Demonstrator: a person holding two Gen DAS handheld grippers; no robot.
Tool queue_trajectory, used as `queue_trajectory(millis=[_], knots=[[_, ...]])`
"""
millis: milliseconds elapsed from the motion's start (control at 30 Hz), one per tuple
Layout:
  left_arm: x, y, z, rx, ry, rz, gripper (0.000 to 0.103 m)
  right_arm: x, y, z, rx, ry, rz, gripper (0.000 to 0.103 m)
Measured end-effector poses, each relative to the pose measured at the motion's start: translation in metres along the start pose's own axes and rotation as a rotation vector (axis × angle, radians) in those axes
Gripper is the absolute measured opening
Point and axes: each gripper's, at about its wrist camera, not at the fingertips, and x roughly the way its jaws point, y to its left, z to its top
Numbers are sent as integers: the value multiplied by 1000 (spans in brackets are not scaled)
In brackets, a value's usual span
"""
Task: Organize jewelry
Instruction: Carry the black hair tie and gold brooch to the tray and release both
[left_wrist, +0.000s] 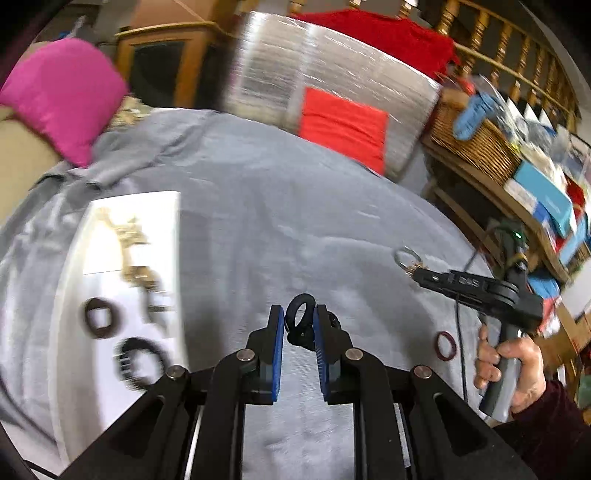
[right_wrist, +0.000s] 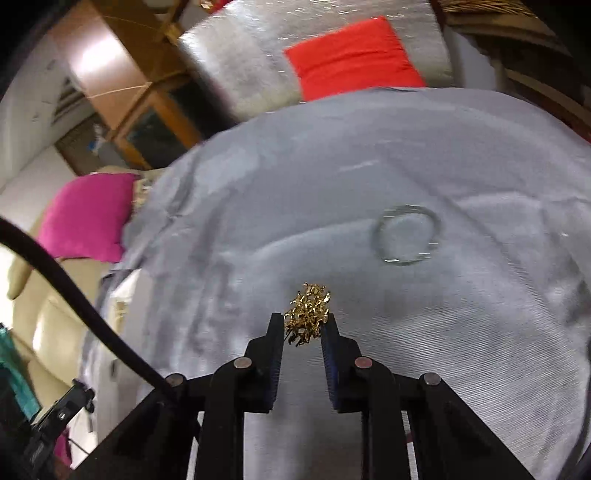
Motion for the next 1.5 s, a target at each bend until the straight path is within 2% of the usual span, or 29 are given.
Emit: queue_trajectory(millis=[100,267,533,800,967,1267,1400,1500], knots=[[-22,32,-7,-51,-19,83,17,-2,28,-7,-44,-7,75,22],[-41,79,-27,-146,-3,162,17,-3,79,-24,-113,29,198,22],[-26,110,-46,-225,117,179,17,28,186,-56,-249,161,321,22],[-5,130,-55,-311,210,211,17,83,257,-74,-311,331,324,22],[1,133,-59,-337,233,183,17,114,284,-83,-314,398,305,22],[2,152,-65,-439,270,197,21,145,287,-85,-285,473,245,23],[-2,156,-65,-477,256,178,22,149,290,-85,-289,505,224,25],[-4,155,-64,-469,245,182,23,146,292,-83,-317,483,221,25]])
